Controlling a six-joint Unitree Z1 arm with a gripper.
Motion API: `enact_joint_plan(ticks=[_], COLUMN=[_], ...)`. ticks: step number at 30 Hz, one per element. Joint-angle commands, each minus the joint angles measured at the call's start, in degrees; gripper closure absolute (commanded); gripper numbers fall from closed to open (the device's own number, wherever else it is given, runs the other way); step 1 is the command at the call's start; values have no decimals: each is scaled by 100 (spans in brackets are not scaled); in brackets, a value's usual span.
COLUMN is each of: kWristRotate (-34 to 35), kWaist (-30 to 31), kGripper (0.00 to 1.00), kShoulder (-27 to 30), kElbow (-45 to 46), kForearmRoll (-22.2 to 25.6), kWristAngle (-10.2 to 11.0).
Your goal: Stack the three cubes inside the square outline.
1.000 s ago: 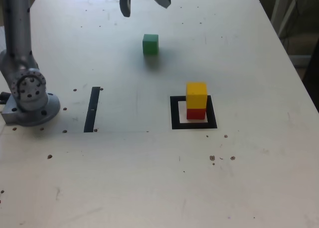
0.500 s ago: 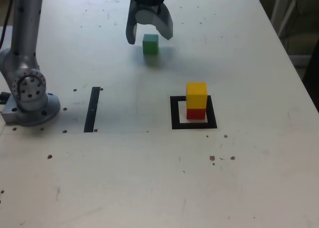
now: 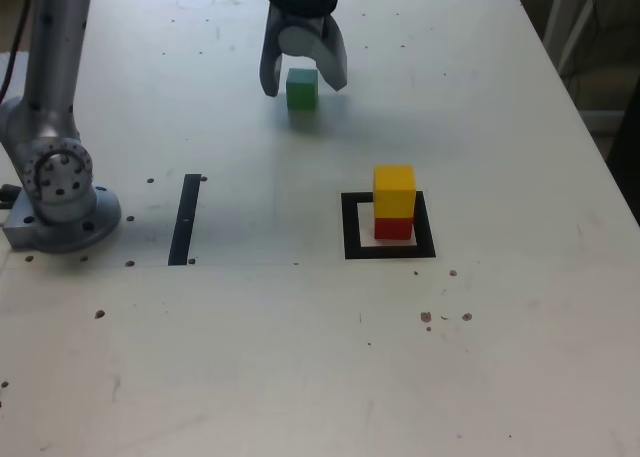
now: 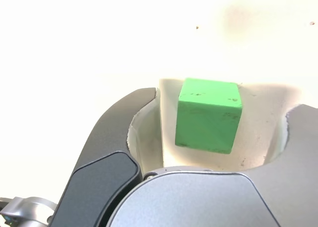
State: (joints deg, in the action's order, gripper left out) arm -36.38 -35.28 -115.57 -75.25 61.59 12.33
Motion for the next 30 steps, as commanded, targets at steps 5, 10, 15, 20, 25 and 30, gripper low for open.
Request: enact_joint_plan(ticks=[5,10,15,20,25,30], kWristRotate=[-158,-202,-202,-202,-226,-202], kWaist=[-142,-173,-173,-173,-173,-169], kGripper=[23,34,50,60,66,69], kShoulder=[-69,-105,-154,-165,-169,-123], kElbow=[-1,19,55,12,-3,-164], kForearmRoll=[-35,-49,-84,-63,2,227], kWristAngle=[-185,-281,-338,-373,-486,-504])
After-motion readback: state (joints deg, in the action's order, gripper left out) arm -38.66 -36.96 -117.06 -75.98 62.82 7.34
